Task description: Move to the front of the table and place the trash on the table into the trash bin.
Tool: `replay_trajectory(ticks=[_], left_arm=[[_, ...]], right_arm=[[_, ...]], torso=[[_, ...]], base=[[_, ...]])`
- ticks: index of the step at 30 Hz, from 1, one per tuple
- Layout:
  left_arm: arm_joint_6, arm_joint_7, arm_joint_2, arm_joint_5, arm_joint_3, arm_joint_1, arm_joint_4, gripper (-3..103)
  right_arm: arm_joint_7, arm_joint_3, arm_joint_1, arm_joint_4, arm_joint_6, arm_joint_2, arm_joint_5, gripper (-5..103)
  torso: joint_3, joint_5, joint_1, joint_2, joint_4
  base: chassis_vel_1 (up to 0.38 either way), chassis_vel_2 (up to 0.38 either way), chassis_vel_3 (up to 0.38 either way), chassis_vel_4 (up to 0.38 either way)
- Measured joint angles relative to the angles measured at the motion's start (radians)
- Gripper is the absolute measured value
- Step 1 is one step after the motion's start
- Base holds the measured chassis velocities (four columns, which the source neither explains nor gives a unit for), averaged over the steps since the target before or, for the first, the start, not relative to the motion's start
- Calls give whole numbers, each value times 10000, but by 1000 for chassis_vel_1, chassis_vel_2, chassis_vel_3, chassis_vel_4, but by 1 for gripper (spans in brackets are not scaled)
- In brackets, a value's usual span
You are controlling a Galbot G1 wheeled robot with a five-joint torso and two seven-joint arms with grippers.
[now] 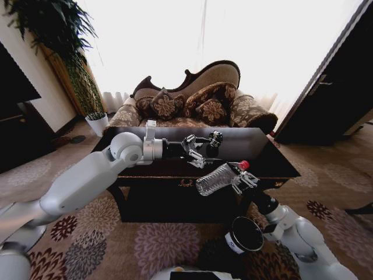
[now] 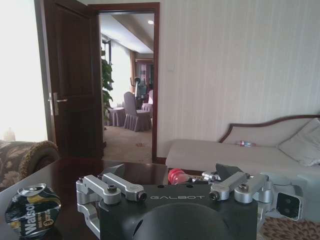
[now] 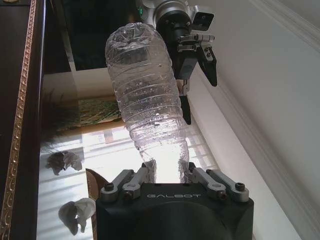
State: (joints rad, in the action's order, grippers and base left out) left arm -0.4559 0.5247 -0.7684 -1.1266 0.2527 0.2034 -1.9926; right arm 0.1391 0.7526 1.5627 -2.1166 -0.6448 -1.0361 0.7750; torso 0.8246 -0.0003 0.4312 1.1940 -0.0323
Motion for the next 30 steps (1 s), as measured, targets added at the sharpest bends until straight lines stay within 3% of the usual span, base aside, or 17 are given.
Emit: replay_trajectory(ticks=[2, 5, 6, 10, 17, 21, 24, 25, 28, 30], left_arm=[[15, -35, 31, 11, -169, 111, -6, 100], [101, -544, 179, 109, -1364, 920, 57, 100], [101, -544, 179, 109, -1364, 920, 57, 100], [93, -1438, 436, 189, -2853, 2170, 235, 100], [105, -1439, 932, 348, -4274, 3505, 118, 100], [152, -1468, 1118, 1064, -4808, 3967, -122, 100], [178, -2466, 1137, 1654, -5626, 4354, -423, 100], [178, -2466, 1137, 1654, -5626, 4354, -423, 100], [246, -3725, 1138, 1847, -6477, 4747, -463, 100], [488, -3993, 1138, 1936, -6843, 4950, -364, 100]], right_arm=[[1, -15, -27, 71, 15, -13, -35, 25], [15, -70, -191, 652, 137, -90, -465, 25], [15, -70, -191, 652, 137, -90, -465, 25], [3, -184, -333, 1238, 420, -144, -1476, 25], [-26, -217, -488, 1783, 458, -416, -1864, 25], [-35, -419, -503, 2205, 566, -681, -2537, 25], [-29, -846, -469, 2711, 998, -995, -3855, 25], [-29, -846, -469, 2711, 998, -995, -3855, 25], [20, -1060, -468, 3052, 1240, -1218, -4431, 25], [22, -1098, -486, 3172, 1242, -1299, -4447, 25]], torso=[[0, 1, 0, 0, 0], [0, 2, 0, 0, 0], [0, 2, 0, 0, 0], [0, -1, 1, -1, 0], [-1, -1, 0, 0, 2], [-1, 0, 0, 0, 1], [0, 1, 1, 0, -1], [0, 1, 1, 0, -1], [-1, 2, 0, 0, -2], [-1, 1, 0, 0, 0]], base=[[0, 0, 0, 0], [0, 0, 0, 0], [0, 0, 0, 0], [0, 0, 0, 0], [0, 0, 0, 0], [0, 0, 0, 0], [0, 0, 0, 0], [0, 0, 0, 0], [0, 0, 0, 0], [0, 0, 0, 0]])
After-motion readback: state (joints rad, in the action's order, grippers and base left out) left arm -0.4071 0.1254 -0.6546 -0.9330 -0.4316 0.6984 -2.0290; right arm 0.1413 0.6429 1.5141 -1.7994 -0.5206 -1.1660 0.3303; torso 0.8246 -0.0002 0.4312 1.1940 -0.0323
